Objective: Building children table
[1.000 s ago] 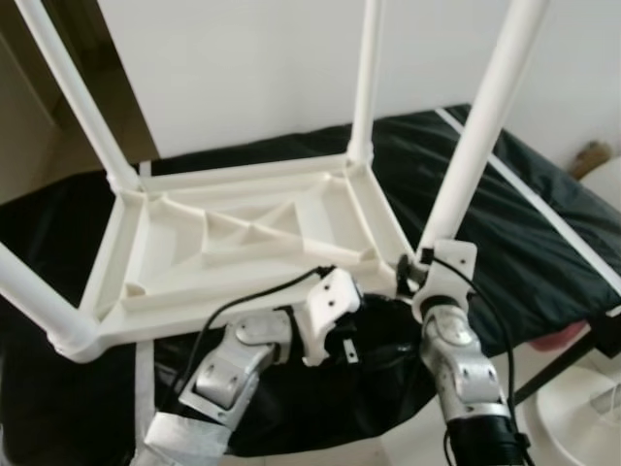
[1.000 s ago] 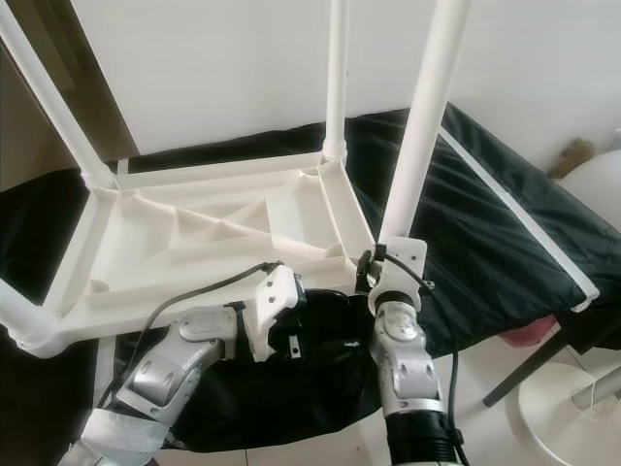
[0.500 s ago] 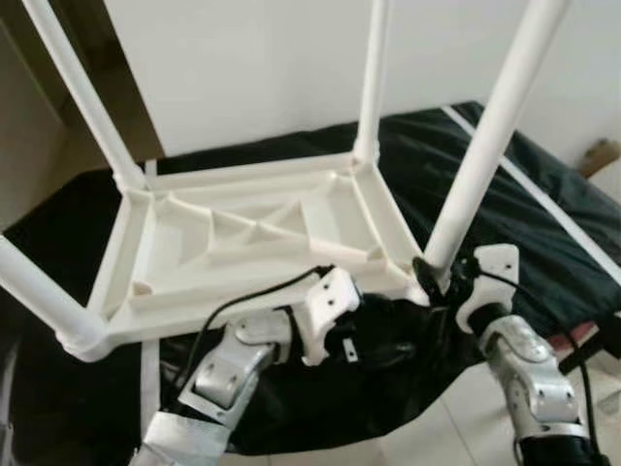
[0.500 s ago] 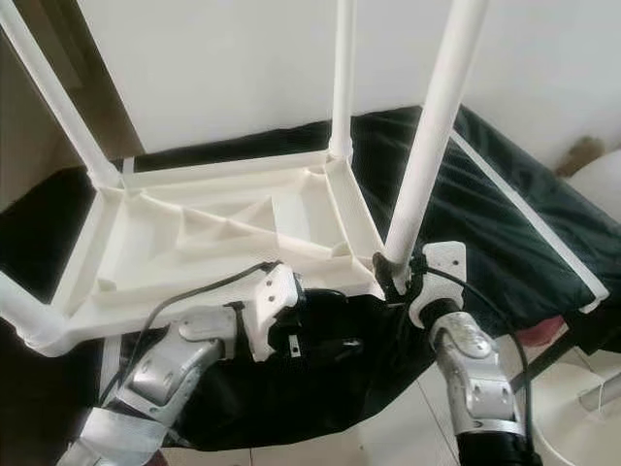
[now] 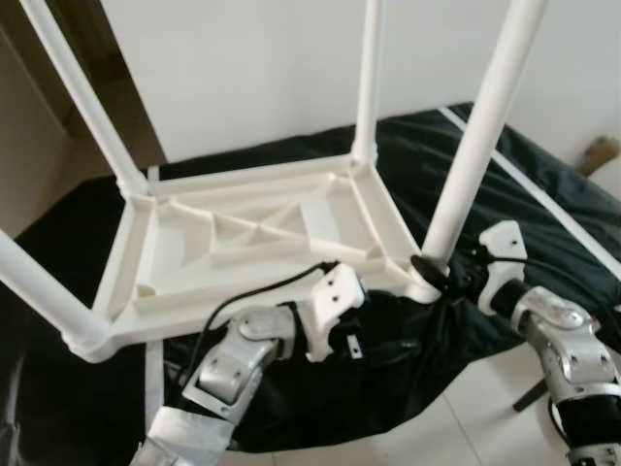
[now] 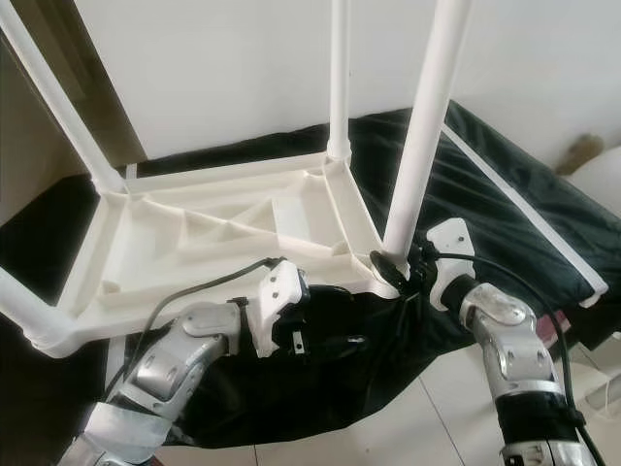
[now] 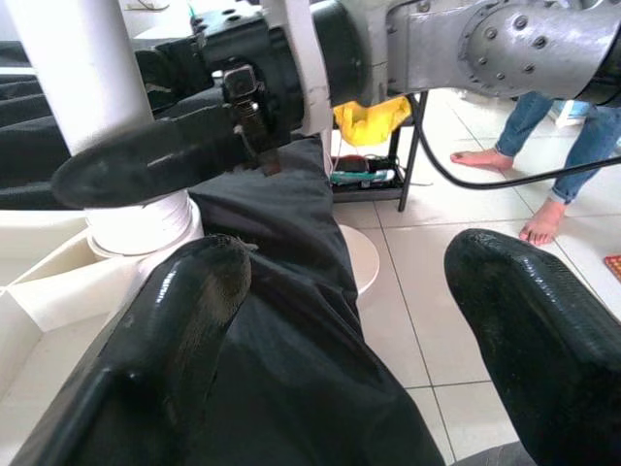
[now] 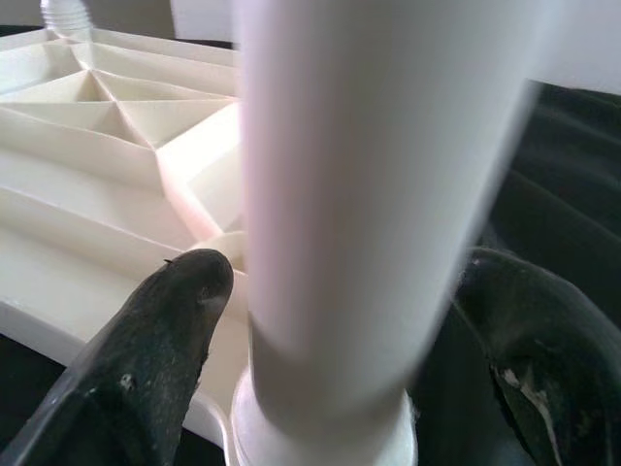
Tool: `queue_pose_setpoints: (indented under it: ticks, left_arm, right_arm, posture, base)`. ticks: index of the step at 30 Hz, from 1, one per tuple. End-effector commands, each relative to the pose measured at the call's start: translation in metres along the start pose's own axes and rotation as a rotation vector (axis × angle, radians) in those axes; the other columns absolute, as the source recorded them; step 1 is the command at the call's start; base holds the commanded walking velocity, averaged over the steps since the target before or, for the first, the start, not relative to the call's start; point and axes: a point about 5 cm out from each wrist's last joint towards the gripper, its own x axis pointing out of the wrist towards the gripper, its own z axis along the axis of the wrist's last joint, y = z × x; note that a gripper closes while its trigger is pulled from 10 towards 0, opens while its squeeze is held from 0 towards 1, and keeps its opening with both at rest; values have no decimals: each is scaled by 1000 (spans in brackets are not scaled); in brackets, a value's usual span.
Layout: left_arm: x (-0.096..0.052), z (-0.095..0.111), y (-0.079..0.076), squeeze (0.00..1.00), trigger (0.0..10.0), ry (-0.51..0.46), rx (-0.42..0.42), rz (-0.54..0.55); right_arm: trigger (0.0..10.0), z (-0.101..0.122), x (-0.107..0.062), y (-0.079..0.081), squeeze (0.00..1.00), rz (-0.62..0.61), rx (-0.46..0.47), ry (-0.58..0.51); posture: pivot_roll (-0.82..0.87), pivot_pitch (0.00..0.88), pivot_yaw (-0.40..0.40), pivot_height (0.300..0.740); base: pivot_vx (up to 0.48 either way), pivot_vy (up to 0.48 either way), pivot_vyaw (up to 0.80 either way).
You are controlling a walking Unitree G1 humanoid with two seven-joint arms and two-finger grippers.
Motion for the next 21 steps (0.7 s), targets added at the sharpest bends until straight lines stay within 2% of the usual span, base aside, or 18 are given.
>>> queue_pose_setpoints:
  ticks: [1, 7, 8, 10, 11, 21]
  left_arm:
    - [0, 0, 1, 0, 10000, 4, -7, 3]
    - [-1, 0, 3, 0, 10000, 5, -3, 11]
    - [-1, 1, 3, 0, 10000, 4, -3, 12]
    - [-1, 1, 4, 0, 10000, 4, -2, 13]
    - [-1, 1, 4, 0, 10000, 3, -2, 13]
    - [-1, 1, 4, 0, 10000, 5, -2, 7]
  right_arm:
    - [10000, -8, 4, 2, 0, 33, -15, 35]
    - [10000, -14, 13, 2, 0, 47, -10, 49]
    - [6353, -14, 17, 4, 0, 64, -10, 48]
    - [6353, -15, 18, 4, 0, 70, -12, 48]
    - [0, -15, 19, 4, 0, 73, -12, 45]
    - [0, -21, 15, 4, 0, 87, -19, 51]
  posture:
    - [-102, 0, 67, 740]
    - [-95, 0, 66, 740]
    - [-94, 0, 67, 740]
    - [-94, 0, 67, 740]
    - [-93, 0, 68, 740]
    - [-99, 0, 72, 740]
  base:
    - [0, 0, 0]
    - [0, 0, 0]
    - [0, 0, 0]
    - [0, 0, 0]
    - [0, 0, 0]
    - [0, 0, 0]
